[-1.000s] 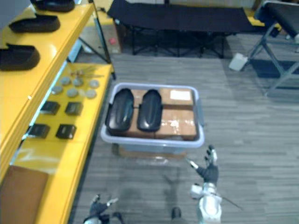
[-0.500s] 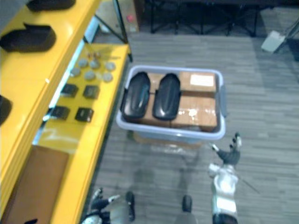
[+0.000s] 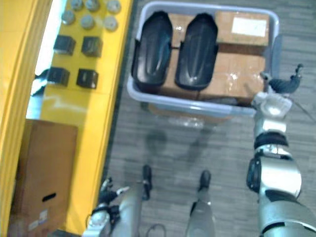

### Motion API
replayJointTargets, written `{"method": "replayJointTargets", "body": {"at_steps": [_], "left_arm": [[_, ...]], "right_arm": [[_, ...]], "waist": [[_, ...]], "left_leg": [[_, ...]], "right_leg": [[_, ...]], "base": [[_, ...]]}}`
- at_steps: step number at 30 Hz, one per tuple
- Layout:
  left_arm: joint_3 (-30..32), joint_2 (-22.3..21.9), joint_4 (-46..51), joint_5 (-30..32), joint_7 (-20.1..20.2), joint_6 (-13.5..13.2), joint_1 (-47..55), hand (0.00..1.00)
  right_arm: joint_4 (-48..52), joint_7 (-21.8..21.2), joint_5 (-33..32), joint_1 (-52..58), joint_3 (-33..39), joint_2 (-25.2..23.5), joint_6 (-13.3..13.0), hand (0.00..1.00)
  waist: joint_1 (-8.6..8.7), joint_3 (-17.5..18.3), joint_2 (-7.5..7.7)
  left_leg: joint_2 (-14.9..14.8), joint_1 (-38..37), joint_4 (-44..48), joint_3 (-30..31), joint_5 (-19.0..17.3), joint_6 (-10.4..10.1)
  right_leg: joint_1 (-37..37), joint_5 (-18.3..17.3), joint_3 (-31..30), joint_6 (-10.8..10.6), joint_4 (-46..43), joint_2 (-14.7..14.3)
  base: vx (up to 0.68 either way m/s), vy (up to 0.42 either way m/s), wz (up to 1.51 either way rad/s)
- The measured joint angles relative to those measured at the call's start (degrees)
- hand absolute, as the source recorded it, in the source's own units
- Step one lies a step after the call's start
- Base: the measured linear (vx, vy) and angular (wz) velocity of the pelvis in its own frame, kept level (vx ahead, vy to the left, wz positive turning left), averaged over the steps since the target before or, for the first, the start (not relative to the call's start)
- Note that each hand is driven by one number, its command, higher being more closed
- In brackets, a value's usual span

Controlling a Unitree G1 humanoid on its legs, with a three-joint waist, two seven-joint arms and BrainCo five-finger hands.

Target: Walk over and take plastic housings, then place them on the shelf

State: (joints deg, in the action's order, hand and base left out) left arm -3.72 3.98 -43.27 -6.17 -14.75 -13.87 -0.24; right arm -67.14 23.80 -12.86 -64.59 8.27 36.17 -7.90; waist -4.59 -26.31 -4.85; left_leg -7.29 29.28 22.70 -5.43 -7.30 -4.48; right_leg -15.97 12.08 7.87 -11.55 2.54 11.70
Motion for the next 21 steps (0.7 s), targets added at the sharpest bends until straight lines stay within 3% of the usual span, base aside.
{"method": "replayJointTargets", "body": {"at_steps": [4,8,21], "left_arm": [[-0.22,0.26,1.23,-0.31,0.18,-0.44,-0.36,0.00],[-2.07,0.30,1.63,-0.65,0.19,-0.60,-1.39,0.00],[-4.21,-0.16,1.57,-2.46,0.14,-0.71,-2.71,0.00]], "right_arm": [[-1.83,-1.25,0.15,-4.36,-3.93,2.07,0.48,0.00],[-1.75,-1.36,0.13,-7.91,-6.27,3.61,0.47,0.00],[1.48,0.07,0.23,-13.58,-9.06,3.60,0.20,0.00]], "waist": [[-0.95,-0.53,0.04],[-1.12,-1.48,-0.89],[-2.78,-1.50,-0.94]], "left_leg": [[0.61,2.59,1.03,0.40,-0.02,0.57],[1.06,4.24,1.75,1.86,0.21,0.89],[1.75,5.49,1.70,2.90,0.46,1.10]], "right_leg": [[-1.74,0.41,0.86,0.01,0.01,0.48],[-2.02,0.66,2.60,0.32,0.18,0.48],[-2.10,0.94,5.03,0.88,1.15,0.57]], "base": [[-0.06,0.042,0.06],[-0.06,0.007,0.13],[-0.05,-0.020,0.04]]}}
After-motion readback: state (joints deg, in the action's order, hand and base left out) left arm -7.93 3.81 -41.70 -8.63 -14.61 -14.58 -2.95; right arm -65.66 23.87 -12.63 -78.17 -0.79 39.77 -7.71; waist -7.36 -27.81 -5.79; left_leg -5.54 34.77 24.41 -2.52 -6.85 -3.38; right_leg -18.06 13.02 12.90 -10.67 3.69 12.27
